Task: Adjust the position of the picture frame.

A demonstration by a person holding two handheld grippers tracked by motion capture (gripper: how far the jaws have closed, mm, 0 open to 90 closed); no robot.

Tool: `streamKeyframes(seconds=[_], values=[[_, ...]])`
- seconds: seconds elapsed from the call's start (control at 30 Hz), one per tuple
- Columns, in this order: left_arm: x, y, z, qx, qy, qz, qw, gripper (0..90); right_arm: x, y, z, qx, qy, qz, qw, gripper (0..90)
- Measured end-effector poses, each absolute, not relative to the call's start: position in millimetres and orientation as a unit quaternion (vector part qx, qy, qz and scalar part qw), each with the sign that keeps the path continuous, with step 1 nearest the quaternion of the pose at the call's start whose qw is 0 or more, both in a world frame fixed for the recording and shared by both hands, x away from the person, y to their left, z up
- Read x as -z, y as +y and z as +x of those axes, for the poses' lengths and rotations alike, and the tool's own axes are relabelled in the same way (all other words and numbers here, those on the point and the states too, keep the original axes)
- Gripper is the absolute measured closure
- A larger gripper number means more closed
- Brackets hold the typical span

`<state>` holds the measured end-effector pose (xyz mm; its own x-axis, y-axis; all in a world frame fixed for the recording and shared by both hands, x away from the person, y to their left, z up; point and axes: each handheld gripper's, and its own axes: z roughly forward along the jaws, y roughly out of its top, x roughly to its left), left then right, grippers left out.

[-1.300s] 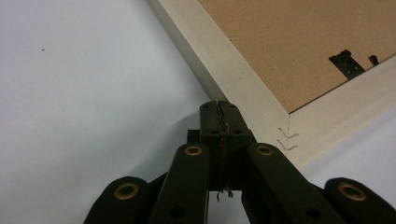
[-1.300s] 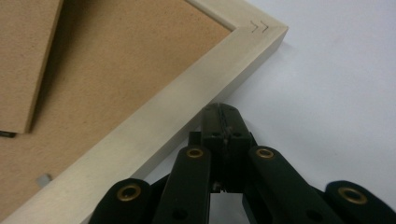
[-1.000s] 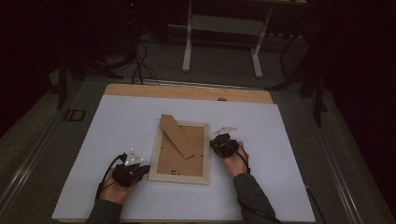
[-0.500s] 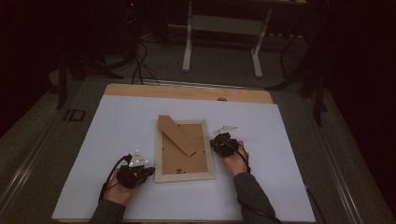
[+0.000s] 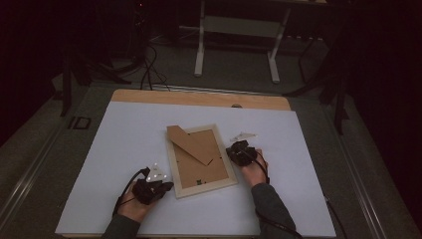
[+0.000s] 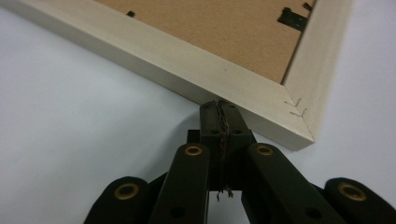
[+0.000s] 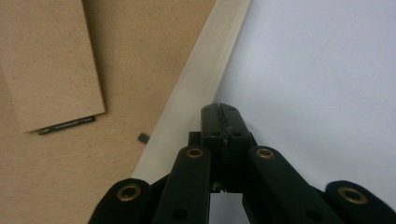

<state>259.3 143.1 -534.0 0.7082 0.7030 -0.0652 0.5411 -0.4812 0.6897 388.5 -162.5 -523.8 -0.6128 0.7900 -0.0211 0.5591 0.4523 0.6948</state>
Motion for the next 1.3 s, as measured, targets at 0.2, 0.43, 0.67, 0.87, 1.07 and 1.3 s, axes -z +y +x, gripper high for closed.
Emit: streamKeyframes(seconds=[0.2, 0.43, 0.67, 0.87, 1.07, 1.3], values=[[533.9, 130.4, 256.5, -0.097, 0.353, 0.857, 0.362, 90.0, 518.0, -169.7, 384.8, -0.334, 0.833, 0.403, 0.180, 89.4], [534.3, 121.1, 258.4, -0.091, 0.340, 0.862, 0.365, 90.0, 511.9, -180.5, 374.4, -0.340, 0.833, 0.399, 0.175, 88.2], [534.5, 114.6, 261.1, -0.088, 0.340, 0.861, 0.368, 90.0, 505.1, -187.8, 362.7, -0.341, 0.835, 0.396, 0.173, 88.2], [533.1, 99.7, 265.4, -0.098, 0.327, 0.869, 0.359, 90.0, 497.3, -194.9, 346.9, -0.352, 0.833, 0.392, 0.170, 88.7], [533.3, 84.0, 269.0, -0.095, 0.320, 0.871, 0.362, 90.0, 496.9, -205.9, 335.5, -0.358, 0.828, 0.399, 0.166, 89.5], [532.3, 69.3, 272.8, -0.091, 0.315, 0.874, 0.360, 90.0, 508.4, -211.2, 324.5, -0.344, 0.835, 0.394, 0.170, 89.6]])
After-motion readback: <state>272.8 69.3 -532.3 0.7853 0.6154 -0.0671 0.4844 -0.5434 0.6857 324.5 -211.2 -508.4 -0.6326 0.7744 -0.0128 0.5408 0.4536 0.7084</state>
